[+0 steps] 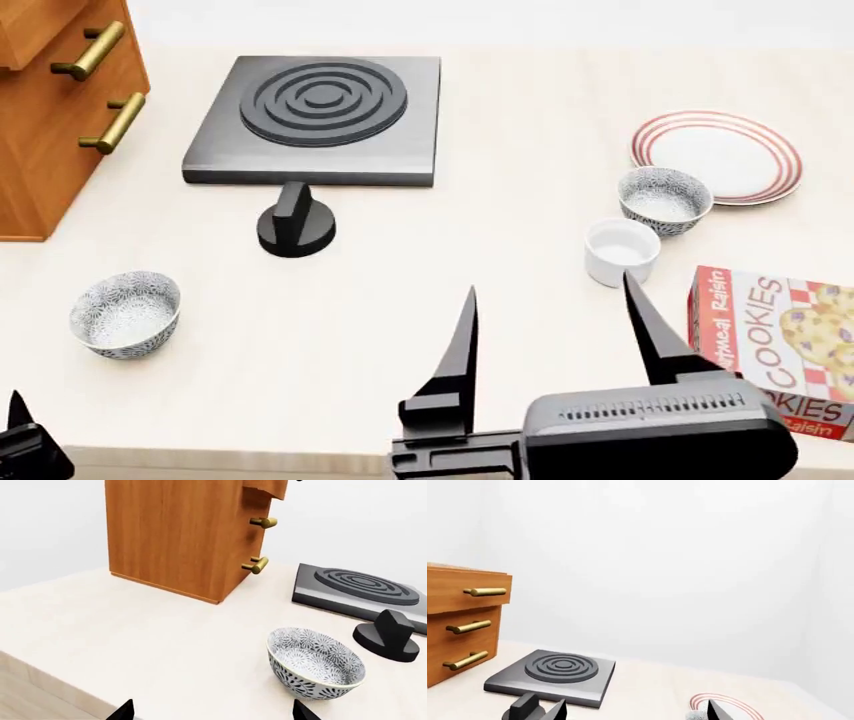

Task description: Pick the akita bowl between the plate and the ramekin and place it on the plate.

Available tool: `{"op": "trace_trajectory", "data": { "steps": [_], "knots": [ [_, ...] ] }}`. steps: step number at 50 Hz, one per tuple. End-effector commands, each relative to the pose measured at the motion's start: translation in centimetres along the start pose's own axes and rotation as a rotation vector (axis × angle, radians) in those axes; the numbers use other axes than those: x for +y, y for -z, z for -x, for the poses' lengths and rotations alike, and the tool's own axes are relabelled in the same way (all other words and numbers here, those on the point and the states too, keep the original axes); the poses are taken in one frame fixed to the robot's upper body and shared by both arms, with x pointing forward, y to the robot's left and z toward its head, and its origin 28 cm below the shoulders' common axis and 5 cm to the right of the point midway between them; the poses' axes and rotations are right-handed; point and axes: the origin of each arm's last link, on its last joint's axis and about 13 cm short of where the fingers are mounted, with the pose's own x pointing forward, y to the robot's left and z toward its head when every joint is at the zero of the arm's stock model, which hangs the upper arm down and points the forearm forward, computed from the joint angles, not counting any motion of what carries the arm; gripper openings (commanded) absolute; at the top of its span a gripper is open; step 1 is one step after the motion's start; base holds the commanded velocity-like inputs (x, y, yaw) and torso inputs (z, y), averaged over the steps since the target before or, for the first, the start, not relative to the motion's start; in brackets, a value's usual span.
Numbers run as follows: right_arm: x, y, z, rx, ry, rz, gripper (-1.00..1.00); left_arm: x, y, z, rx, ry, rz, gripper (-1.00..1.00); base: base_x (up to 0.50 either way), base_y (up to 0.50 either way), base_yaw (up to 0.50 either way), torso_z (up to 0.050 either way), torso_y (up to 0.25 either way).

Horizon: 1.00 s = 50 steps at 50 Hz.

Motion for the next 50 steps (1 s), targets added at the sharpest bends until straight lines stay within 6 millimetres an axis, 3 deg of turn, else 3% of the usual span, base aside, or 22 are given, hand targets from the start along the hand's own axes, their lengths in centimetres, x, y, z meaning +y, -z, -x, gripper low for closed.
{"op": "trace_trajectory", "data": {
  "steps": [1, 7, 23, 50],
  "knots": [
    [-0.11, -0.5, 0.1, -0.019, 0.004, -0.002, 1.0, -0.02, 0.11, -0.1, 0.0, 0.002, -0.002, 1.0, 0.0, 0.0, 0.0, 0.0, 0.0],
    [-0.25, -0.4, -0.02, -0.005, 0.012, -0.067, 1.0, -0.01, 0.16, -0.1, 0.0, 0.004, 0.0, 1.0, 0.0, 0.0, 0.0, 0.0, 0.0],
    [-0.53, -0.38, -0.02, 0.004, 0.029, -0.059, 1.0, -0.06, 0.12, 0.0, -0.003, 0.009, -0.001, 1.0, 0.0, -0.19, 0.0, 0.0, 0.0],
    [-0.65, -0.52, 0.12, -0.002, 0.029, -0.073, 1.0, -0.06, 0.21, -0.01, -0.002, 0.002, -0.003, 1.0, 0.0, -0.02, 0.0, 0.0, 0.0]
  ]
}}
